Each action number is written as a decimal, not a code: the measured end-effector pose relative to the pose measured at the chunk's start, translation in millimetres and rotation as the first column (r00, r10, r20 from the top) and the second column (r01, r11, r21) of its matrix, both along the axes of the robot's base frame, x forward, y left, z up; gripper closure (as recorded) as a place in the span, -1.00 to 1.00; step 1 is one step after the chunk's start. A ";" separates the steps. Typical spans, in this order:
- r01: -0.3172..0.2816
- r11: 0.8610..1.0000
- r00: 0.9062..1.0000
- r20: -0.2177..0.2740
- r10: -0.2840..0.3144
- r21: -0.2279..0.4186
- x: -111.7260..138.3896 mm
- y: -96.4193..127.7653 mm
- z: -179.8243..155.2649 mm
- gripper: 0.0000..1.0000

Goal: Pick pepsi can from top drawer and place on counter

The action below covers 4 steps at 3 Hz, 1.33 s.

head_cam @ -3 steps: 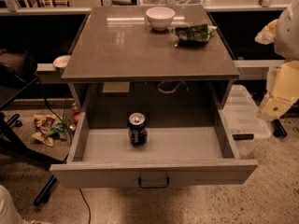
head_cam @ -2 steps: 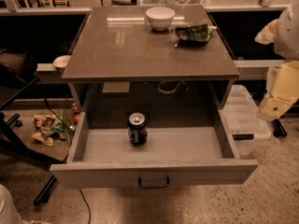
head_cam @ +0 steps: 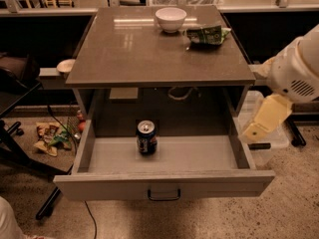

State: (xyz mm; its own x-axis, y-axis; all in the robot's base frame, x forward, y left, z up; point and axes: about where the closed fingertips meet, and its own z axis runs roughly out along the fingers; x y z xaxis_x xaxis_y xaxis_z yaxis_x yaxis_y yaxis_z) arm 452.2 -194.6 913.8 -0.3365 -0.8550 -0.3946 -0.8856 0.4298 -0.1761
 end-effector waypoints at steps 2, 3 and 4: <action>0.076 0.985 0.995 0.049 -0.085 0.154 29.8 26.8 -40.1 -1.00; 0.076 0.985 0.995 0.049 -0.085 0.154 29.8 26.8 -40.1 -1.00; 0.065 0.983 0.995 0.059 -0.076 0.172 30.8 33.0 -42.0 -1.00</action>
Offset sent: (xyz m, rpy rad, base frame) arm 0.0138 0.0218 -0.0413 0.1222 0.0055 -0.0562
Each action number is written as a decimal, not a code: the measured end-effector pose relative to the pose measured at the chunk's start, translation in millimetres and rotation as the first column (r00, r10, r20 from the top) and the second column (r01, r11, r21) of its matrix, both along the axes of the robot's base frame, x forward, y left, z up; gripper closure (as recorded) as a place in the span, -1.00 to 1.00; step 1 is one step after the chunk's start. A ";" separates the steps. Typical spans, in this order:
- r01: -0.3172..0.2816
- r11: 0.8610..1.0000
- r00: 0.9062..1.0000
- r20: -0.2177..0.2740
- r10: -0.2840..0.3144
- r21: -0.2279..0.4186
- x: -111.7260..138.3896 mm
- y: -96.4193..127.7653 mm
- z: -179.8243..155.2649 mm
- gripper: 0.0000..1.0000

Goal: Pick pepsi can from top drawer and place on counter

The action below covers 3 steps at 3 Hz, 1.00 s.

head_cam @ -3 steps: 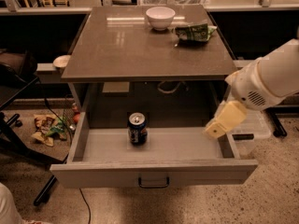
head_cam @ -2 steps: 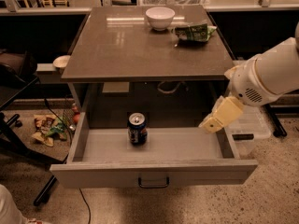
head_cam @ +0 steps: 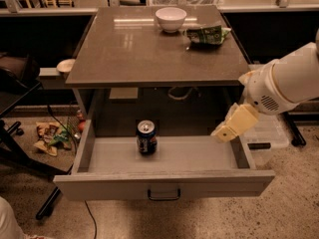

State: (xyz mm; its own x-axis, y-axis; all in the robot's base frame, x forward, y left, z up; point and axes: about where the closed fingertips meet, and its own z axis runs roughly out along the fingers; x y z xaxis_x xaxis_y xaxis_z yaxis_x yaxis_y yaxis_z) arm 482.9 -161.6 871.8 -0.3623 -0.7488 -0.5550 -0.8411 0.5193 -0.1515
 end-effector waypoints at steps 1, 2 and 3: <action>-0.047 0.997 0.999 0.004 0.047 0.063 7.4 29.7 -19.9 -1.00; -0.066 0.985 0.998 0.015 0.065 0.162 17.2 70.7 -45.0 -1.00; -0.086 0.960 0.996 0.030 0.081 0.266 26.8 112.7 -63.1 -1.00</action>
Offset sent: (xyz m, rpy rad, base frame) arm 0.0324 0.1173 -0.0741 0.2901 -0.0271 0.0779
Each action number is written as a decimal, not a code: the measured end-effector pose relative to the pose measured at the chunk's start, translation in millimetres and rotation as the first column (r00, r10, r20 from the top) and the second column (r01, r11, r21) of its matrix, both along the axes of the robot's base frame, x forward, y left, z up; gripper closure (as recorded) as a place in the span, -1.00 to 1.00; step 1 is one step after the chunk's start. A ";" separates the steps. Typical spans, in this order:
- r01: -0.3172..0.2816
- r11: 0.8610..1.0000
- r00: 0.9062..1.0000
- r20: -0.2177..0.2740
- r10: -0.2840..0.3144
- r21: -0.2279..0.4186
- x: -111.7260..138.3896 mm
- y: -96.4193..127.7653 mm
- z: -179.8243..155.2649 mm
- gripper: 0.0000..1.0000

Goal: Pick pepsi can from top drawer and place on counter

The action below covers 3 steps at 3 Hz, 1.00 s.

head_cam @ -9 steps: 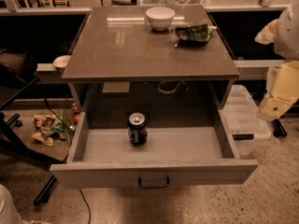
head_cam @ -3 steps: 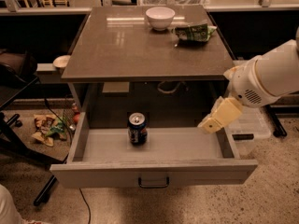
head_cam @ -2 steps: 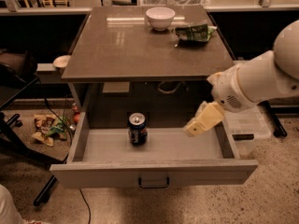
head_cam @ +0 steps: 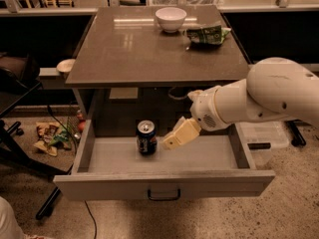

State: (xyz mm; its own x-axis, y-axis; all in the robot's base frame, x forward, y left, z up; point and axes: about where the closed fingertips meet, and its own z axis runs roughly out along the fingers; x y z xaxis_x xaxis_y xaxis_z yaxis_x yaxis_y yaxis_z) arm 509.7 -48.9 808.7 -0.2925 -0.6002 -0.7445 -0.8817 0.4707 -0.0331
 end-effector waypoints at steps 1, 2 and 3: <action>0.000 1.000 1.000 0.000 0.000 0.000 0.0 0.1 -0.1 -1.00; -0.003 1.000 1.000 -0.010 0.003 0.022 4.4 13.4 -14.9 -1.00; 0.009 1.000 1.000 -0.018 -0.009 0.017 12.0 36.0 -43.9 -1.00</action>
Offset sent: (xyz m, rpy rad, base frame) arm 0.0123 0.0275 -0.0375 0.0561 0.0287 -0.0012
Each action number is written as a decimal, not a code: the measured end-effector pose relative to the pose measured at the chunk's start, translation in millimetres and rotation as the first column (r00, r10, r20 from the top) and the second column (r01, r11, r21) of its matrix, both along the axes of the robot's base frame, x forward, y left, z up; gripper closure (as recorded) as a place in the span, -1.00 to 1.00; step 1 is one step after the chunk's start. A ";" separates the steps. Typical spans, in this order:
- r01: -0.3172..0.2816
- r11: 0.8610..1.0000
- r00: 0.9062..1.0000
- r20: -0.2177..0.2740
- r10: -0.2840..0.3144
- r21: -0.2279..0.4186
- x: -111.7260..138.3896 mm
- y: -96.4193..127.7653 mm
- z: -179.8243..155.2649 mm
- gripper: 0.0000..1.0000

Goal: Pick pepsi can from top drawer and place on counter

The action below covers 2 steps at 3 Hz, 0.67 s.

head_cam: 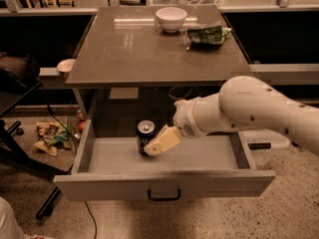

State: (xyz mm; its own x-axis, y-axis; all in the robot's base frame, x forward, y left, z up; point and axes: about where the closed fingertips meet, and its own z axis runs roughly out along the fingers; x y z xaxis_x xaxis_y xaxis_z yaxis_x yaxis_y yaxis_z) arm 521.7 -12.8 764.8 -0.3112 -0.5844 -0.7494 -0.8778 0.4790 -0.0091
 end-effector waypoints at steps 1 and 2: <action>0.021 1.000 1.000 -0.009 -0.021 0.010 5.5 14.7 -22.8 -1.00; 0.029 0.999 0.999 -0.015 -0.029 0.017 7.0 25.4 -36.5 -1.00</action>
Offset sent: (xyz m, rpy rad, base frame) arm 0.0099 0.0357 -0.0548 0.0284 0.0257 -0.0433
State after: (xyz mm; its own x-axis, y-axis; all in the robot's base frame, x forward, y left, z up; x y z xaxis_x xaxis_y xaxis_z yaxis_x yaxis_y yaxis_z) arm 528.8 12.6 728.3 -0.3388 -0.5619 -0.7547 -0.8636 0.5040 0.0125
